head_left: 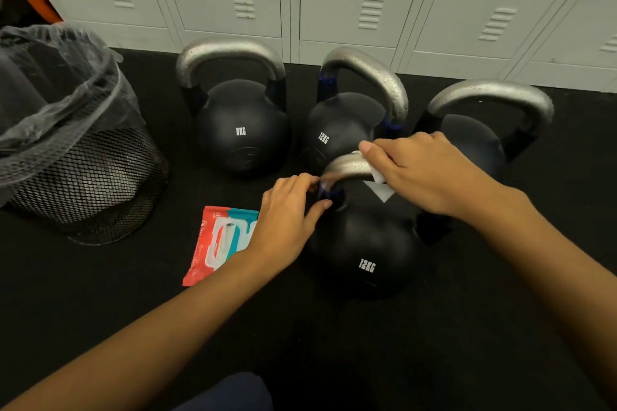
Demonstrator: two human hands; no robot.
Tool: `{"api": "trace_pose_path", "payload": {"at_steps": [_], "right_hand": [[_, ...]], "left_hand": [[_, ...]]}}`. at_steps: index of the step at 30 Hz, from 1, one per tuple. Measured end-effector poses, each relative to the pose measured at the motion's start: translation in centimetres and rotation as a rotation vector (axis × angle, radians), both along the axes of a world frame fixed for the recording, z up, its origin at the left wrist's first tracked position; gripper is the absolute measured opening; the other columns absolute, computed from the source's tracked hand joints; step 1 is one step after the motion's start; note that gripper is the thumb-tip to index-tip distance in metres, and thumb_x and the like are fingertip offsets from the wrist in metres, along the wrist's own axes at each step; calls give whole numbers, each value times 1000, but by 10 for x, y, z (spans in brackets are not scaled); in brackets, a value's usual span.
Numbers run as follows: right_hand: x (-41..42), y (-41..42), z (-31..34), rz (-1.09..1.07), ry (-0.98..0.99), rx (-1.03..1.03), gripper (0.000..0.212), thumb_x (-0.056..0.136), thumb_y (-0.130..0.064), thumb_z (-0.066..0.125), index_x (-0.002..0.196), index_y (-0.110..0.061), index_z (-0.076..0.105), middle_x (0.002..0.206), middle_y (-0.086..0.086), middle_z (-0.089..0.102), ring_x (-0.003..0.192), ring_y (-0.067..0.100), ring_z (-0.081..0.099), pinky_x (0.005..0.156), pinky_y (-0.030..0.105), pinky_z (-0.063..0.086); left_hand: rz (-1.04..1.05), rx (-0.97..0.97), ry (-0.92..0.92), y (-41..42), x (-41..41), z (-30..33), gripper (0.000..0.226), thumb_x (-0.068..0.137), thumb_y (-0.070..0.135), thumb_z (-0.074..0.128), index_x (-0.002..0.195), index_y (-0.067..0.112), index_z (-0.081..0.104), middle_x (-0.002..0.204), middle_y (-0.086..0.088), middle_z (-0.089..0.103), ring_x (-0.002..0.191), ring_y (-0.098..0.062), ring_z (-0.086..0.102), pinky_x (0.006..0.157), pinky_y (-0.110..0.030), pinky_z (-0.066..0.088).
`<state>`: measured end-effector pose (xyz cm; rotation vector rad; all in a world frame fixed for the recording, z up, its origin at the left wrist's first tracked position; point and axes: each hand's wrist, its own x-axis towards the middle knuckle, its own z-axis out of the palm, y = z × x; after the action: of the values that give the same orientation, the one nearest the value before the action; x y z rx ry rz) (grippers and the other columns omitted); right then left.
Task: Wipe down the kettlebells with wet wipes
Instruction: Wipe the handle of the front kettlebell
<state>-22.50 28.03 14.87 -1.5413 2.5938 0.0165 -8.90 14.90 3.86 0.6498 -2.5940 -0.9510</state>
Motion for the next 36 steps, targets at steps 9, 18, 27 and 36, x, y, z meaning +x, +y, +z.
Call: {"api": "trace_pose_path", "payload": {"at_steps": [9, 18, 27, 36], "right_hand": [[15, -9, -10, 73, -20, -136, 41, 105, -44, 21, 125, -25, 51, 113, -5, 60, 102, 21, 59, 88, 39, 39], [1, 3, -1, -208, -300, -133, 31, 107, -39, 20, 83, -27, 33, 72, -7, 36, 86, 28, 49, 83, 43, 44], [9, 5, -2, 23, -162, -151, 38, 105, -45, 25, 116, -23, 55, 102, -8, 58, 99, 20, 57, 88, 39, 41], [-6, 68, -23, -336, -608, -455, 40, 104, -47, 29, 88, -24, 58, 83, -9, 59, 77, 2, 53, 78, 23, 39]], "left_hand": [[15, 6, -2, 3, 0, 1, 33, 91, 32, 60, 122, 20, 53, 122, 2, 57, 118, -13, 45, 102, -34, 35], [30, -22, 12, 6, 0, 3, 32, 92, 30, 60, 121, 19, 54, 118, 1, 58, 116, -15, 47, 101, -32, 30], [44, -27, -13, 6, -1, 3, 34, 92, 33, 59, 123, 21, 52, 119, 1, 58, 118, -15, 46, 103, -33, 29], [26, -15, 30, 5, 0, -1, 33, 92, 31, 59, 122, 20, 53, 116, 1, 58, 115, -14, 47, 101, -34, 32]]}}
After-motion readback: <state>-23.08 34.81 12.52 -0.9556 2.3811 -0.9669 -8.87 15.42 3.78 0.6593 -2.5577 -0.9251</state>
